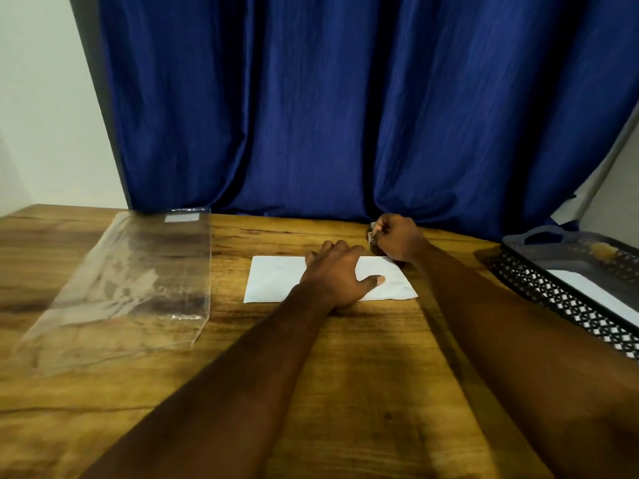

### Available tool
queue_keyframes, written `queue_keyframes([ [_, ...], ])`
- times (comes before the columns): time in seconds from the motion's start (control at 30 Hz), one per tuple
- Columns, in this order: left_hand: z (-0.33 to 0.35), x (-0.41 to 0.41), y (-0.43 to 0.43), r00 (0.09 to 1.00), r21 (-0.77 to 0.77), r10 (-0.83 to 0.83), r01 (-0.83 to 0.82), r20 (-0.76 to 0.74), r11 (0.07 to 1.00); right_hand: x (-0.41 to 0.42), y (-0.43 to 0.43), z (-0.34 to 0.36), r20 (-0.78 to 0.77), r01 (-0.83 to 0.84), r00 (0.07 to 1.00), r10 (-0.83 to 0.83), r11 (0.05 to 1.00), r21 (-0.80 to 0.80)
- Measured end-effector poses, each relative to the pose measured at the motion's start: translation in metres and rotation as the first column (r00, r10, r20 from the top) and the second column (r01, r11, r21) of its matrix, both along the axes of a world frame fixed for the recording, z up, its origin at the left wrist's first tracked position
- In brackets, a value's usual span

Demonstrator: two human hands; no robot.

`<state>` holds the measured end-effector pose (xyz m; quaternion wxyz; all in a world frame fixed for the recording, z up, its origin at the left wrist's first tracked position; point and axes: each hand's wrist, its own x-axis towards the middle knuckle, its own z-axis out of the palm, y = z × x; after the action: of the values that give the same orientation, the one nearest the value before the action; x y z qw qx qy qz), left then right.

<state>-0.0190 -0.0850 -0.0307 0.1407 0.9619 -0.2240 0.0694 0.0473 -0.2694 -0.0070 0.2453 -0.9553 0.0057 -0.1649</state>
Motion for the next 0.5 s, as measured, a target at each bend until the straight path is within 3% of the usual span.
queue_keyframes([
  [0.23,-0.002,0.005,0.000,0.999,-0.027,-0.007,0.008,0.035,1.000,-0.009,-0.002,0.001,0.183,-0.056,0.983,0.030,0.989,0.139],
  [0.37,0.000,0.003,0.000,0.998,-0.072,-0.006,0.011,0.069,0.997,-0.028,-0.005,0.005,0.151,-0.087,0.988,0.027,0.911,0.402],
  [0.5,0.003,0.005,0.002,0.996,-0.176,0.018,-0.002,0.090,0.984,-0.058,-0.006,0.007,0.117,-0.136,0.989,0.090,0.864,0.485],
])
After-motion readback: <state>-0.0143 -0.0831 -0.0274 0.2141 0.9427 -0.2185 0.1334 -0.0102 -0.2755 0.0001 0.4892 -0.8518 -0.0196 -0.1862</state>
